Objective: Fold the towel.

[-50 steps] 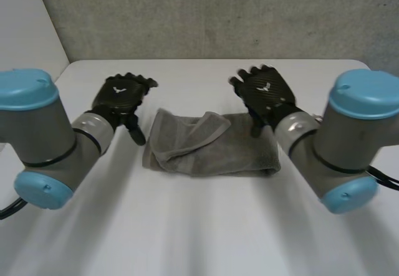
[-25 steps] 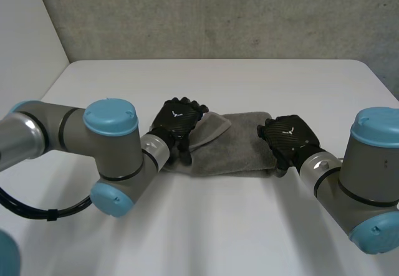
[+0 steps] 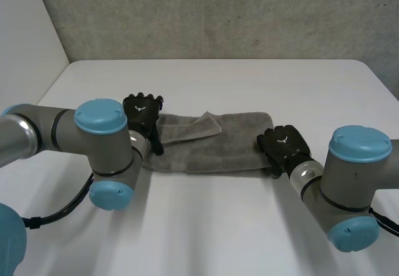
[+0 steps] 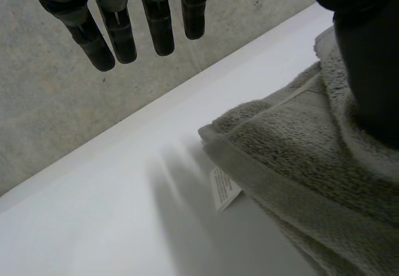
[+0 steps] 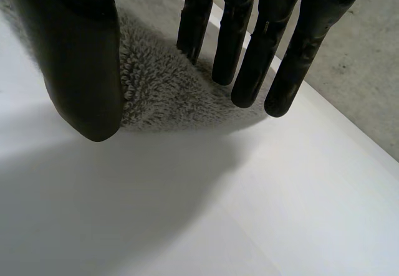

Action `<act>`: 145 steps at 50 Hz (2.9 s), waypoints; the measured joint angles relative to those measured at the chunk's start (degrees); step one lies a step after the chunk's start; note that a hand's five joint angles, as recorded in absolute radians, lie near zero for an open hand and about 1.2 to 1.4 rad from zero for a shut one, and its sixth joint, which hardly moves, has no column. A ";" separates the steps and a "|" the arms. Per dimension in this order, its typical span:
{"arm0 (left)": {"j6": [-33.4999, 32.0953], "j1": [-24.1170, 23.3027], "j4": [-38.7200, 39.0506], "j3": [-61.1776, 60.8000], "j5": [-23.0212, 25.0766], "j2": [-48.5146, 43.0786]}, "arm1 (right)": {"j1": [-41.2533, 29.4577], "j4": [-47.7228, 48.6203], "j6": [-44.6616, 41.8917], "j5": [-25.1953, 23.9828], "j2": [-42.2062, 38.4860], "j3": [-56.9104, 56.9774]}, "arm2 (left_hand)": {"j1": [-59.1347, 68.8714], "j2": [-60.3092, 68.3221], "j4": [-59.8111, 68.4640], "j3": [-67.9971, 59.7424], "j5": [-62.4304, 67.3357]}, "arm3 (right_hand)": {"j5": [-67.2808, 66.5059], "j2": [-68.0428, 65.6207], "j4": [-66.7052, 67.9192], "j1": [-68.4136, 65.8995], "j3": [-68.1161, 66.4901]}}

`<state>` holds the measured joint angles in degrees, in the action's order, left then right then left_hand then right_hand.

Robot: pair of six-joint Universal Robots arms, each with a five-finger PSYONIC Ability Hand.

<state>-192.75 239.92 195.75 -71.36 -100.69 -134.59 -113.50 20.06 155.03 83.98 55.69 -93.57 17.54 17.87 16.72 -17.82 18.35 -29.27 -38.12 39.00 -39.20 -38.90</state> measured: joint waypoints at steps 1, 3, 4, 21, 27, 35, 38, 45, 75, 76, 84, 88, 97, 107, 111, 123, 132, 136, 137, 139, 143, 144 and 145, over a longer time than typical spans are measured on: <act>0.13 -0.10 -0.03 -0.15 0.03 0.09 | -0.01 0.09 0.04 0.28 -0.12 0.09 | 0.00 0.00 0.00 0.00 0.00 | 0.02 0.00 -0.01 0.01 0.01; 0.56 -0.45 -0.10 -0.60 0.15 0.30 | -0.06 0.31 0.20 1.32 -0.45 0.35 | 0.00 0.00 0.00 0.00 0.00 | 0.04 0.00 -0.01 0.02 0.02; 0.64 -0.52 -0.11 -0.68 0.18 0.34 | -0.07 0.34 0.23 1.55 -0.50 0.40 | 0.00 0.00 0.00 0.00 0.00 | 0.04 0.00 -0.01 0.03 0.02; 1.25 -1.87 0.69 -0.65 0.63 -0.08 | -0.02 1.76 -0.27 4.65 -1.64 1.00 | -0.12 -0.15 -0.05 0.13 -0.98 | -36.60 -37.83 37.89 -31.82 -37.64; 2.07 -4.50 1.40 -0.86 1.71 0.50 | 0.05 0.28 -0.55 4.67 -0.31 0.14 | -0.12 -0.16 -0.11 0.14 -1.16 | -36.60 -37.84 37.89 -31.82 -37.64; 2.44 -7.05 2.25 -0.38 3.72 0.33 | 0.30 -3.41 -0.67 3.78 2.71 -0.94 | -0.12 -0.16 -0.11 0.14 -1.18 | -36.61 -37.84 37.89 -32.36 -37.64; 2.25 -7.45 3.23 0.35 3.96 -0.46 | 0.37 -4.12 -0.86 3.60 3.10 -1.15 | -0.12 -0.16 -0.11 0.14 -1.18 | -36.61 -37.84 37.89 -32.37 -37.64; 0.73 -7.57 5.20 3.32 3.89 -3.48 | 0.46 -4.40 -2.66 3.45 3.27 -2.10 | -0.13 -0.16 -0.09 0.14 -1.18 | -36.61 -37.84 37.90 -32.37 -37.64; -5.68 -5.28 8.07 -0.43 -5.18 -2.47 | 10.45 -5.96 -17.57 1.51 6.59 -0.88 | -0.22 -1.04 -0.12 1.30 -3.06 | -37.51 -38.48 37.90 -33.98 -37.65; -5.64 -5.34 8.09 -0.90 -5.18 -2.02 | 10.39 -6.03 -17.72 1.55 6.61 -0.63 | -0.22 -1.04 -0.12 1.33 -3.10 | -37.51 -38.48 37.90 -33.98 -37.65; -4.44 -6.39 7.96 -7.60 -5.23 7.51 | 2.11 -7.00 -18.61 0.74 6.98 7.42 | -0.49 -1.86 -0.13 2.31 -4.28 | -37.51 -38.48 37.90 -33.97 -37.87; -3.47 -5.80 7.91 -9.39 -5.27 10.96 | -4.17 -6.90 -18.68 -0.65 6.56 11.29 | -0.72 -1.87 -0.13 2.31 -4.41 | -37.51 -38.48 37.90 -33.96 -37.87; -0.28 0.17 7.79 -12.90 -5.11 16.85 | -15.63 -7.57 -19.98 -8.89 -1.50 16.42 | -0.76 -1.88 -0.14 2.49 -4.49 | -37.51 -38.48 38.22 -33.95 -37.87; 3.01 2.51 7.68 -15.72 -3.05 18.70 | -18.83 -8.15 -18.41 -4.55 -4.26 17.88 | -0.80 -2.14 -0.13 2.52 -4.63 | 17.80 13.91 -17.67 18.54 17.66; 5.28 1.39 7.69 -15.69 -0.16 18.62 | -18.17 -8.51 -9.16 0.65 2.08 16.00 | -0.80 -2.14 -0.13 2.52 -4.62 | 26.03 24.02 -24.16 25.55 24.76; 11.41 -5.00 7.78 -11.48 2.10 15.31 | -7.27 -13.01 10.74 2.17 14.83 10.01 | -0.80 -2.13 -0.13 2.51 -4.39 | 26.03 24.02 -24.16 25.82 24.76; 12.19 -8.93 6.76 -5.65 1.89 5.14 | -2.80 -18.04 11.32 -0.40 5.66 14.05 | -0.80 -2.13 -0.13 2.50 -4.10 | 26.03 24.02 -24.16 26.00 24.76; 11.96 -9.20 5.82 -4.93 1.77 1.98 | -2.90 -18.68 11.18 -1.79 0.78 16.12 | -0.80 -2.12 -0.13 2.50 -4.00 | 26.03 24.02 -24.16 26.01 24.76; 11.83 -9.21 5.49 -4.86 1.71 1.04 | -2.99 -18.83 11.16 -2.18 -0.70 16.74 | -0.80 -2.13 -0.13 2.50 -3.92 | 26.03 24.02 -24.16 26.01 24.76; 11.64 -9.19 5.03 -4.87 1.65 -0.05 | -3.15 -18.97 11.15 -2.78 -2.82 17.66 | -0.80 -2.12 -0.13 2.50 -3.90 | 26.03 24.02 -24.16 26.01 24.76; 11.41 -9.11 4.45 -5.06 1.58 -1.08 | -3.38 -19.07 11.12 -3.40 -5.04 18.57 | -0.80 -2.12 -0.13 2.50 -3.89 | 26.03 24.02 -24.16 26.01 24.76; 11.37 -9.09 4.30 -5.13 1.59 -1.22 | -3.39 -19.06 11.11 -3.49 -5.41 18.77 | -0.80 -2.12 -0.13 2.50 -3.88 | 26.03 24.02 -24.16 26.02 24.78; 11.33 -9.06 4.17 -5.17 1.59 -1.29 | -3.40 -19.06 11.11 -3.54 -5.69 18.93 | -0.80 -2.12 -0.13 2.50 -3.87 | 26.03 24.02 -24.16 26.02 24.76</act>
<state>-181.42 230.85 199.92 -76.53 -99.10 -135.88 -116.90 0.99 166.14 80.43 50.00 -74.64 16.74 15.75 16.59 -15.31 14.47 -3.23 -14.11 14.84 -13.19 -14.14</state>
